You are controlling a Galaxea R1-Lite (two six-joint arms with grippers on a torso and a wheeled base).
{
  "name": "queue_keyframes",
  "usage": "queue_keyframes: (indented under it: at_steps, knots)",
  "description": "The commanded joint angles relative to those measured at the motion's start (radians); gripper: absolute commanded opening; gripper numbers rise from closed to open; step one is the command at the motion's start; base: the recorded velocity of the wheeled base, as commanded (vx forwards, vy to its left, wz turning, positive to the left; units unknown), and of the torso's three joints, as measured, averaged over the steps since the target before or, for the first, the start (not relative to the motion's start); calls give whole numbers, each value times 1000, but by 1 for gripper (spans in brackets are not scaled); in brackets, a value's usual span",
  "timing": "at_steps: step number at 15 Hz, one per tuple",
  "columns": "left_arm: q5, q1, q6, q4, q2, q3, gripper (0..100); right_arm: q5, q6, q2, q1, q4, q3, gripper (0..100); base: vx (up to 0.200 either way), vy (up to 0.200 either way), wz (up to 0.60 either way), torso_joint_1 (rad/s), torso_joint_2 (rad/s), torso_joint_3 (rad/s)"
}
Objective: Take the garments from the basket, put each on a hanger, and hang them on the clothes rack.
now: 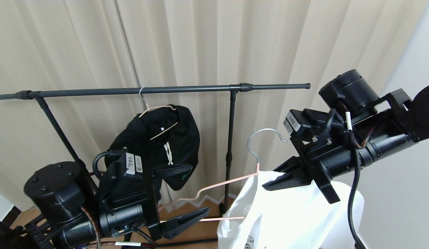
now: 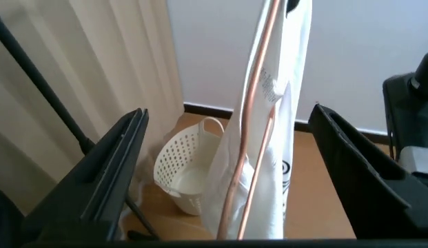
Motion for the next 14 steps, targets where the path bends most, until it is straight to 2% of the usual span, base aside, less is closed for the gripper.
queue_keyframes:
  at_steps: [1, 3, 5, 7, 8, 9, 11, 14]
  knots:
    - [18, 17, -29, -29, -37, 36, 100, -1, 4, -14, 0, -1, 1, 0, 0, 0, 0, 0, 0, 0]
    - [50, 54, -43, -35, -96, 65, 100, -16, 34, -20, -3, -4, -4, 0, 0, 0, 0, 0, 0, 0]
    - [61, 87, -91, -34, -151, 91, 100, -76, 67, -27, -1, -14, -10, 0, 0, 0, 0, 0, 0, 0]
    - [168, 91, -177, -29, -180, 97, 100, -119, 125, -37, 2, -66, -9, 0, 0, 0, 0, 0, 0, 0]
    - [243, 85, -238, -26, -179, 100, 100, -189, 168, -44, 14, -95, -7, 0, 0, 0, 0, 0, 0, 0]
    - [280, 83, -258, -5, -174, 104, 100, -244, 196, -52, 34, -119, -4, 0, 0, 0, 0, 0, 0, 0]
    - [343, 27, -258, 143, -171, 79, 100, -356, 214, -69, 66, -182, 19, 0, 0, 0, 0, 0, 0, 0]
    - [584, -121, -272, 463, -134, -90, 100, -445, 237, -86, 95, -317, 86, 0, 0, 0, 0, 0, 0, 0]
